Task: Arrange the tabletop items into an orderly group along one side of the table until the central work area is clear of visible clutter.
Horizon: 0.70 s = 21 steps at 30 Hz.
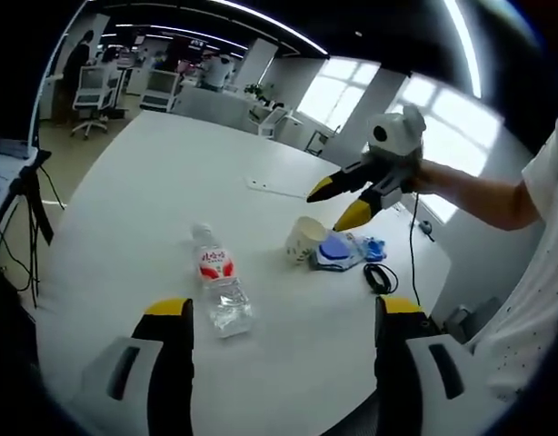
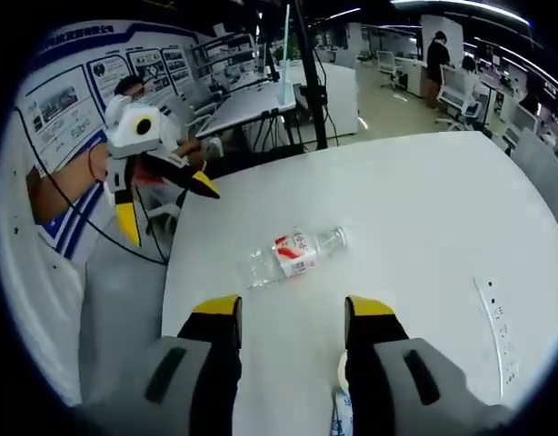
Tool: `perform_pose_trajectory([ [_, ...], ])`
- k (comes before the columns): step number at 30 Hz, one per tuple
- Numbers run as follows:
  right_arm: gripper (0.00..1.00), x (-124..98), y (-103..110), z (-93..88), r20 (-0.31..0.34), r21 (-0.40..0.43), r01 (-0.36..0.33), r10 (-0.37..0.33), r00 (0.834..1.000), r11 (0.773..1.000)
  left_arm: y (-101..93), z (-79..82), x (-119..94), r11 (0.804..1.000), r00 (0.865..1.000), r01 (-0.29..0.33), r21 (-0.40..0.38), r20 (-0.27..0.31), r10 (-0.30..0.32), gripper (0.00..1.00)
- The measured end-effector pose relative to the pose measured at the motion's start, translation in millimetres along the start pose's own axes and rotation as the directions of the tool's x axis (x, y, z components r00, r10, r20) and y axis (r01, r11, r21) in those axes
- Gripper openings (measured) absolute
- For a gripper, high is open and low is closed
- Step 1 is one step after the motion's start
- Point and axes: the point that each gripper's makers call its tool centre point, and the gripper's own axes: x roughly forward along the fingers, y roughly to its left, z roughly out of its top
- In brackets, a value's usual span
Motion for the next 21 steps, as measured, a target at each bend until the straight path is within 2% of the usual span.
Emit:
perform_pose_trajectory([
  [7,0.41,15.9,0.6,18.5,0.026,0.093,-0.030,0.027,0.999,0.995,3.0,-3.1,-4.2,1.000,1.000,-0.004,-0.012,0.012,0.004,0.83],
  [13,0.45,31.9,-1.8,41.1,0.060,0.170,-0.073,0.064,0.996,0.983,4.2,-3.9,-5.0,1.000,1.000,-0.002,-0.021,0.021,0.003,0.84],
  [17,0.44,43.4,-4.1,53.4,0.080,0.244,-0.100,0.082,0.993,0.965,5.9,-5.9,-5.9,1.000,1.000,-0.001,-0.026,0.024,0.002,0.83],
  [21,0.43,56.1,-18.0,60.8,0.074,0.298,-0.080,0.061,0.995,0.951,9.9,-8.3,-7.7,0.999,1.000,-0.005,-0.032,0.025,0.006,0.83],
])
